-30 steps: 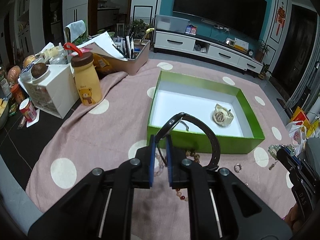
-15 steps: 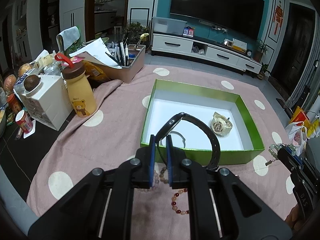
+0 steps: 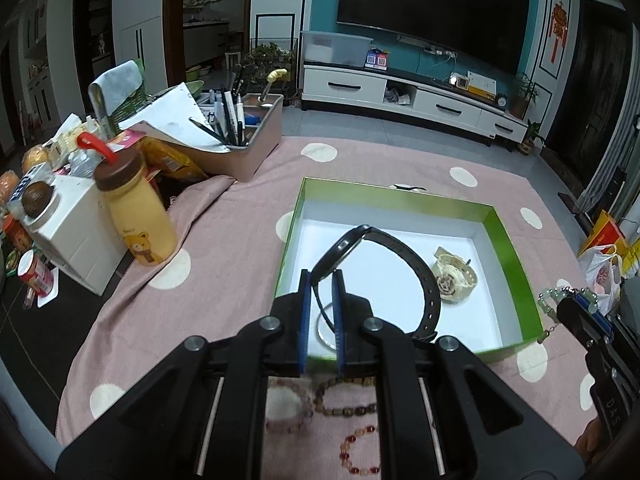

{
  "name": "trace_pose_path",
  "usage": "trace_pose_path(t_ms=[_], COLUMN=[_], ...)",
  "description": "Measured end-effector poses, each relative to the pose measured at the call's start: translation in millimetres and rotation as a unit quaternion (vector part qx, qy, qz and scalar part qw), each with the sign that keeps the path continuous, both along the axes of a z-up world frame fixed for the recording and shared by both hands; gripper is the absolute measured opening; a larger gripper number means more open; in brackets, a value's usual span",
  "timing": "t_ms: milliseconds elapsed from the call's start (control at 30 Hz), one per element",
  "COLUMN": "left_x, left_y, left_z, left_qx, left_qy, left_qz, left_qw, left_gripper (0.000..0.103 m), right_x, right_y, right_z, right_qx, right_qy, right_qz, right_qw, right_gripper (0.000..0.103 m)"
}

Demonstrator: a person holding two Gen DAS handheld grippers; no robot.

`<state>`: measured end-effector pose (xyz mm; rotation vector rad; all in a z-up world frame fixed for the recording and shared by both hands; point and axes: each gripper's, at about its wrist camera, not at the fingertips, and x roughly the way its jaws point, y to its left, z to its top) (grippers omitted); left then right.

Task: Organize jewelry
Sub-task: 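Carry the black watch and jade pendant into the green box and release, then withdraw both tools from the box toward the rings and bracelets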

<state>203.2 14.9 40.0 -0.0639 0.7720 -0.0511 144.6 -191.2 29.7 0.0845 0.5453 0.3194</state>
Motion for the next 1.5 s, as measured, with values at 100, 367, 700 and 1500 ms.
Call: trace_pose_path(t_ms=[100,367,700,1500], left_x=[14.3,50.2,76.7,49.7], left_y=[-5.4,-25.6,-43.1,-36.5], left_z=[-6.6,-32.4,-59.1,-47.2], left_qx=[0.003,0.028,0.051,0.075], left_qy=[0.007,0.033,0.062,0.056], left_qz=[-0.003,-0.015,-0.02,-0.022], left_qw=[1.0,0.9989,0.9965,0.9954], left_gripper=[0.01,0.01,0.01,0.086], right_x=[12.7,43.3,68.7,28.8], right_y=[3.1,8.5,15.7,4.6], right_z=[-8.9,-28.2,-50.4,-42.6], right_qx=[-0.004,-0.004,-0.006,-0.014], right_qy=[0.014,0.047,0.09,0.084], right_qz=[-0.005,-0.015,-0.025,-0.056], right_qw=[1.0,0.999,0.996,0.995], right_gripper=[0.009,0.009,0.009,0.062])
